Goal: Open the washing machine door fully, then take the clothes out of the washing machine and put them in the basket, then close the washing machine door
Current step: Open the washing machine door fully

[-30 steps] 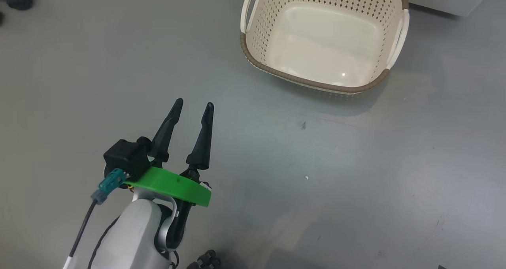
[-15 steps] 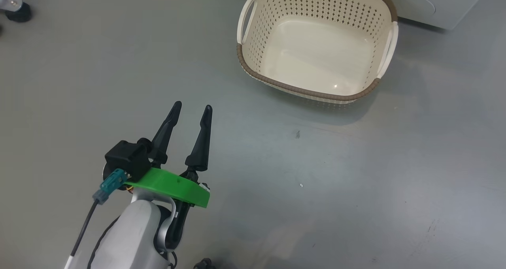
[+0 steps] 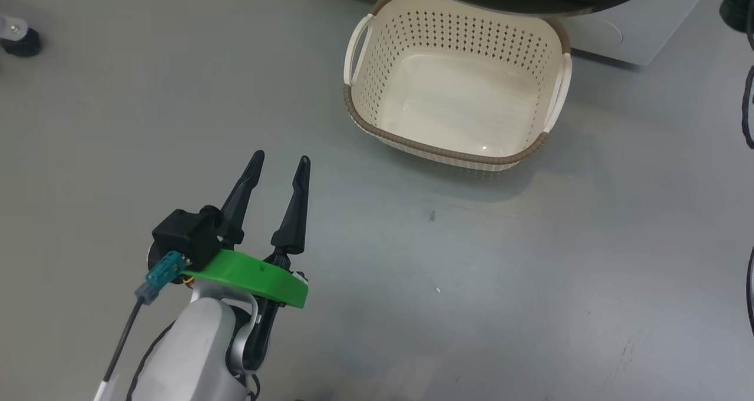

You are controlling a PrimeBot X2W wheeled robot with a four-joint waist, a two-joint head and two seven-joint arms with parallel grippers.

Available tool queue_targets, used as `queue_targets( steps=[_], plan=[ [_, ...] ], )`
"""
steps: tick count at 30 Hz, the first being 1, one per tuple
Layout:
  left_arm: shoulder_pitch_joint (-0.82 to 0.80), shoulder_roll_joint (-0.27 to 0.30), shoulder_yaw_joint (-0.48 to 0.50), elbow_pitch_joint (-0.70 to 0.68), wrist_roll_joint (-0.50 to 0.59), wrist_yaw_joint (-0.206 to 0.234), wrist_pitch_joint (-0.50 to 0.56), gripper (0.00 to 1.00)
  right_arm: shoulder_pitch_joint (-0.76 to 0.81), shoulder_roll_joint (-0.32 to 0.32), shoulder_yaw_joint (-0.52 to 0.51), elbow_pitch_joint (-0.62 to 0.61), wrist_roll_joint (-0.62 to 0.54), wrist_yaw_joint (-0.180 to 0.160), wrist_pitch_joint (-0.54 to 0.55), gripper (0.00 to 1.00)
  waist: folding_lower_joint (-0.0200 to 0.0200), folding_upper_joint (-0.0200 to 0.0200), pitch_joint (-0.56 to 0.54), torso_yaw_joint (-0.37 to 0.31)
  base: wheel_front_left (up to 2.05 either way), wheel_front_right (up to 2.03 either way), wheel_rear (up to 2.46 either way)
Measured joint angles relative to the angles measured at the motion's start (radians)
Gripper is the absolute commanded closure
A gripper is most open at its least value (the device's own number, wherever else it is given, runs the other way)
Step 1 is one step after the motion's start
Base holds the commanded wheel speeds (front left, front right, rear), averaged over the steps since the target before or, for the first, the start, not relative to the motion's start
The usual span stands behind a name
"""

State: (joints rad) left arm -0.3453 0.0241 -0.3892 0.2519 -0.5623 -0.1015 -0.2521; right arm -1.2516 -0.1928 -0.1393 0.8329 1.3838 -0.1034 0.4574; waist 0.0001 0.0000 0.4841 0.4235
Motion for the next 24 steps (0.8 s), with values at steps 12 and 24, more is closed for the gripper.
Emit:
queue_targets(
  steps=[12, 24],
  plan=[
    [0.004, 0.0, 0.016, 0.008, 0.018, 0.0, 0.0, 0.0, 0.071, 0.028, 0.003, 0.029, 0.008, 0.014, 0.026, 1.0, 0.0, 0.0, -0.056, -0.019, 0.0, 0.0, 0.0],
    [0.011, 0.0, 0.025, 0.006, 0.029, 0.001, 0.0, 0.0, 0.073, 0.033, 0.022, 0.023, 0.002, 0.025, 0.028, 1.0, 0.0, 0.0, -0.069, -0.035, 0.0, 0.0, 0.0]
  ],
)
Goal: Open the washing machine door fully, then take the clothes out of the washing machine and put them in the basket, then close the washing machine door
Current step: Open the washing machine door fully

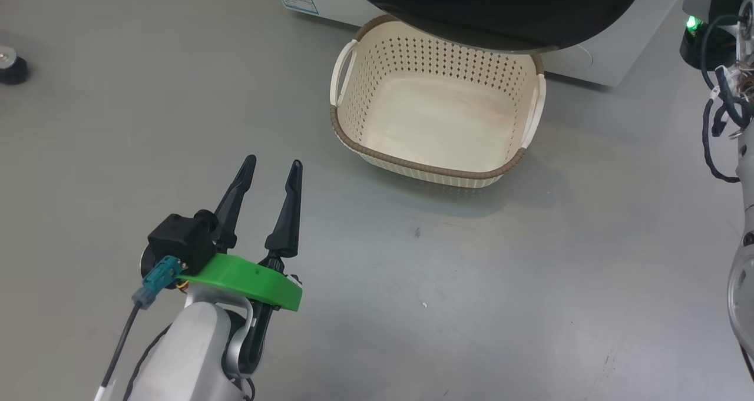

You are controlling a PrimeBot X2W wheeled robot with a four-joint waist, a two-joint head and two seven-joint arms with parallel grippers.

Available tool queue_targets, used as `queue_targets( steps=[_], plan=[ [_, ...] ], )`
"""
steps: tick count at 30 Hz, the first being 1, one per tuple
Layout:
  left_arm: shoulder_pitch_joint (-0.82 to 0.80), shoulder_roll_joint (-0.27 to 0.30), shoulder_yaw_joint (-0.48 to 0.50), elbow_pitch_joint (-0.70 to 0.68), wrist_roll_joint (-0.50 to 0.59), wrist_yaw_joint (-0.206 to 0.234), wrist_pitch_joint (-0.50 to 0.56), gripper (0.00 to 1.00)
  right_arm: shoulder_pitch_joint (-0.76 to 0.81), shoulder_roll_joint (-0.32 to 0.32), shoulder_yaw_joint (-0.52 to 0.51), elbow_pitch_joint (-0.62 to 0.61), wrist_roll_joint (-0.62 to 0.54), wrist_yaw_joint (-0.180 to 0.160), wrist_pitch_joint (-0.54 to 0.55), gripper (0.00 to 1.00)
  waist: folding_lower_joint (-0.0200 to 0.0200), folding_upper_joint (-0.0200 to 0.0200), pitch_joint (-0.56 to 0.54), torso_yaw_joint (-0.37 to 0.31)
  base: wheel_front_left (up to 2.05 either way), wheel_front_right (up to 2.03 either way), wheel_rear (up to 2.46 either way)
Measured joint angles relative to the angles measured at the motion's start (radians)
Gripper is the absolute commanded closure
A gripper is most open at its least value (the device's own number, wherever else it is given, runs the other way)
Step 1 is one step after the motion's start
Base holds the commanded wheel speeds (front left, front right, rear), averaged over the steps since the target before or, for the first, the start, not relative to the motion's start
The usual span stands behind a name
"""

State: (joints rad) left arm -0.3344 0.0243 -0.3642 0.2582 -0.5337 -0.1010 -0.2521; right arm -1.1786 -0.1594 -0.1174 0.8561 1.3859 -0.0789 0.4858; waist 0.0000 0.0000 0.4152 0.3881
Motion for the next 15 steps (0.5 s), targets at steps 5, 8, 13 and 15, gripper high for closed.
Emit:
queue_targets(
  steps=[5, 8, 13, 15],
  plan=[
    [0.009, 0.0, 0.003, 0.004, 0.0, 0.0, 0.0, 0.0, 0.033, -0.036, 0.071, -0.015, -0.102, 0.062, -0.036, 1.0, 0.0, 0.0, -0.014, -0.004, 0.0, 0.0, 0.0],
    [0.011, 0.0, 0.009, 0.011, 0.003, 0.0, 0.0, 0.0, 0.057, -0.057, 0.112, -0.03, -0.158, 0.104, -0.072, 1.0, 0.0, 0.0, -0.028, -0.008, 0.0, 0.0, 0.0],
    [0.021, 0.0, 0.022, 0.019, 0.009, 0.0, 0.0, 0.0, 0.099, -0.09, 0.214, -0.054, -0.293, 0.17, -0.129, 1.0, 0.0, 0.0, -0.055, -0.019, 0.0, 0.0, 0.0],
    [0.032, 0.0, 0.033, 0.021, 0.009, 0.0, 0.0, 0.0, 0.126, -0.101, 0.255, -0.063, -0.346, 0.175, -0.158, 1.0, 0.0, 0.0, -0.069, -0.025, 0.0, 0.0, 0.0]
  ],
)
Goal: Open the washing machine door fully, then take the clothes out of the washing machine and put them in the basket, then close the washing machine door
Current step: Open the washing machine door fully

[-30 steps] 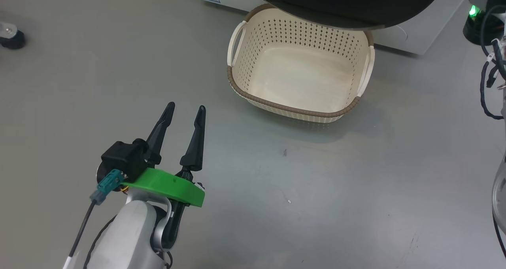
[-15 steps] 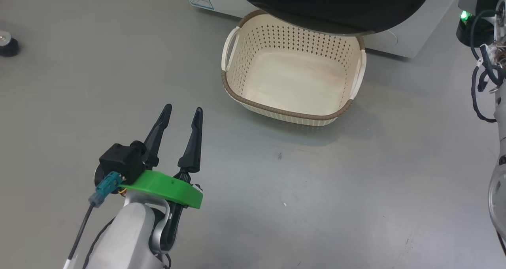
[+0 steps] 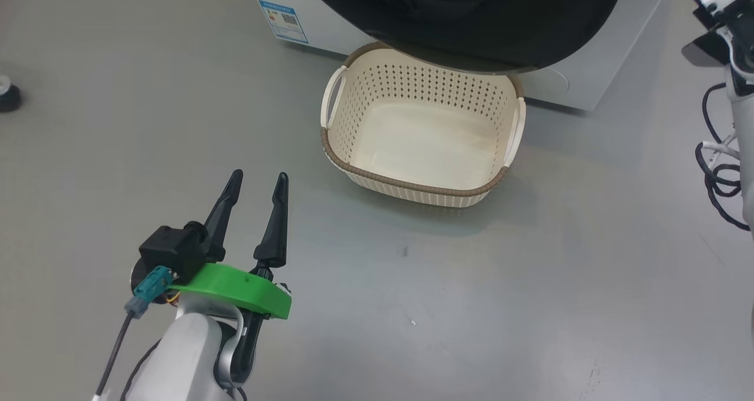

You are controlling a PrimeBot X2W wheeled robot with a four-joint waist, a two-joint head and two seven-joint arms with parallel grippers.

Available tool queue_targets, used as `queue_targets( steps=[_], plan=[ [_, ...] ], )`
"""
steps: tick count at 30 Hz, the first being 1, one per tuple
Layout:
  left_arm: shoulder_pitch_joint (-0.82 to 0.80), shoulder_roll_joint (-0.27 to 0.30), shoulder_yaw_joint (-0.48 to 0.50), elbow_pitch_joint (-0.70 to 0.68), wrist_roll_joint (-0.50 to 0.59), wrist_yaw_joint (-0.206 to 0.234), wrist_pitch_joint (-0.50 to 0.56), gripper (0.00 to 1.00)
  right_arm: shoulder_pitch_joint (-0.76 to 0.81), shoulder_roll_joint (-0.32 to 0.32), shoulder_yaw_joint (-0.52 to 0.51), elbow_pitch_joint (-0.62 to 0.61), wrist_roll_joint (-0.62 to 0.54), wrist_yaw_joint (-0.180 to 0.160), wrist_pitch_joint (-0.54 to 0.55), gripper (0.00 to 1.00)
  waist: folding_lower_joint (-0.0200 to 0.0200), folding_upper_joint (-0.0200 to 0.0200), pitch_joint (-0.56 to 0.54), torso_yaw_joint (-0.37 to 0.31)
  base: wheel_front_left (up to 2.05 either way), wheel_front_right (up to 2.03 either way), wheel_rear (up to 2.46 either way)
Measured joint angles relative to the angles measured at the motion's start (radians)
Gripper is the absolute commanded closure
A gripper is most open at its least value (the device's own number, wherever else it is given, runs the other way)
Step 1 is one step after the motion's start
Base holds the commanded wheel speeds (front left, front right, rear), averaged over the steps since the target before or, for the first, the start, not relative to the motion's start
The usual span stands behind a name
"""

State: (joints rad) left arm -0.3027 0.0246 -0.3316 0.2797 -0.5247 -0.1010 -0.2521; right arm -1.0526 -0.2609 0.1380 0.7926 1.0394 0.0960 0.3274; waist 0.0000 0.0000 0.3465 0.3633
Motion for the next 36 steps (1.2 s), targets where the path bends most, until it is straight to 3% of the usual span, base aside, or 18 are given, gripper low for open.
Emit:
queue_targets(
  steps=[5, 16, 29, 36],
  plan=[
    [0.021, 0.0, 0.027, 0.004, 0.002, 0.0, 0.0, 0.0, 0.058, -0.015, 0.084, -0.031, -0.114, 0.011, -0.077, 1.0, 0.0, 0.0, -0.037, -0.021, 0.0, 0.0, 0.0],
    [0.067, 0.002, 0.087, 0.007, 0.033, 0.004, 0.0, 0.0, 0.214, 0.0, 0.162, -0.109, -0.224, 0.017, -0.256, 1.0, 0.0, 0.0, -0.11, -0.096, 0.0, 0.0, 0.0],
    [0.11, 0.003, 0.129, 0.003, 0.056, 0.004, 0.0, 0.0, 0.426, -0.025, 0.166, -0.174, -0.279, 0.017, -0.422, 1.0, 0.0, 0.0001, -0.177, -0.165, 0.0, 0.0, 0.0],
    [0.13, 0.004, 0.152, -0.006, 0.06, 0.004, 0.0, 0.0, 0.547, -0.039, 0.179, -0.249, -0.351, -0.003, -0.55, 1.0, 0.0, 0.0, -0.204, -0.201, 0.0, 0.0, 0.0]
  ],
)
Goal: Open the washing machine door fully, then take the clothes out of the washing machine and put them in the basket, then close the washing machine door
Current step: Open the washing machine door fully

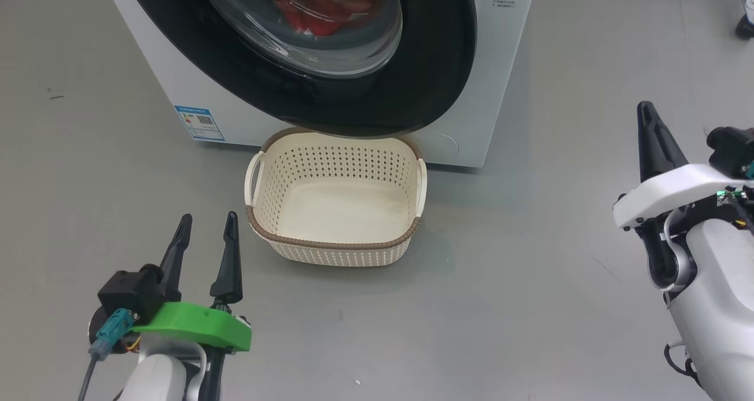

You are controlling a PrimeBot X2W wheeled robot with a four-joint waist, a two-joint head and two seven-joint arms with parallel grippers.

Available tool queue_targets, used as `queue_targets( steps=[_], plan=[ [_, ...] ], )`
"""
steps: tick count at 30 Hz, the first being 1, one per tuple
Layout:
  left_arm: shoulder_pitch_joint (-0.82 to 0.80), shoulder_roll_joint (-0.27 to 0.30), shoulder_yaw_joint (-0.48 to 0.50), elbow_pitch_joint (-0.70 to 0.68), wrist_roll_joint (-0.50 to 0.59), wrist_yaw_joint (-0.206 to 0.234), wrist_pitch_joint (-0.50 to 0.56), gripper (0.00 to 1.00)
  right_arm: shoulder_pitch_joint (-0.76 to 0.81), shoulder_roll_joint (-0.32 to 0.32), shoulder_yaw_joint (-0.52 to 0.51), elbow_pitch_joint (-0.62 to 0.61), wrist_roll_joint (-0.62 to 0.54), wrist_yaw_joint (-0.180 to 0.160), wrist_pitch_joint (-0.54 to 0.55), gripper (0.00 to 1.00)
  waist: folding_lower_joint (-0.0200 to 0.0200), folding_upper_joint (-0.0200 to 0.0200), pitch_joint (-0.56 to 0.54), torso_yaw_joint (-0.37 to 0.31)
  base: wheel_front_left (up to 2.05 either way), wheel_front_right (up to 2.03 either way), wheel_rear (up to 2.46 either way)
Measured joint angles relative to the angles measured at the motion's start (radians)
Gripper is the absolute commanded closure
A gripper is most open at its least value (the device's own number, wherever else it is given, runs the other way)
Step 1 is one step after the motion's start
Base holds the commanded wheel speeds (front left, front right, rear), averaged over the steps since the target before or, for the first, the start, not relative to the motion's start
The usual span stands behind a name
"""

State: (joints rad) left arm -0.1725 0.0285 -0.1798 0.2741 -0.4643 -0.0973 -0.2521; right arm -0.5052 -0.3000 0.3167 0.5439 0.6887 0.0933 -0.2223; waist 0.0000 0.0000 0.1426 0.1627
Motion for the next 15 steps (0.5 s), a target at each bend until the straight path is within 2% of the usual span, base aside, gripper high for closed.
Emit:
queue_targets(
  steps=[10, 15],
  plan=[
    [0.018, 0.001, 0.016, -0.009, 0.003, -0.002, 0.0, 0.0, 0.107, 0.015, 0.016, -0.087, -0.042, -0.027, -0.021, 1.0, 0.0, 0.0, -0.01, -0.018, 0.0, 0.0, 0.0],
    [0.02, 0.001, 0.021, -0.017, 0.008, -0.002, 0.0, 0.0, 0.17, 0.03, 0.0, -0.139, -0.059, -0.058, -0.026, 1.0, 0.0, 0.0, -0.011, -0.023, 0.0, 0.0, 0.0]
  ],
)
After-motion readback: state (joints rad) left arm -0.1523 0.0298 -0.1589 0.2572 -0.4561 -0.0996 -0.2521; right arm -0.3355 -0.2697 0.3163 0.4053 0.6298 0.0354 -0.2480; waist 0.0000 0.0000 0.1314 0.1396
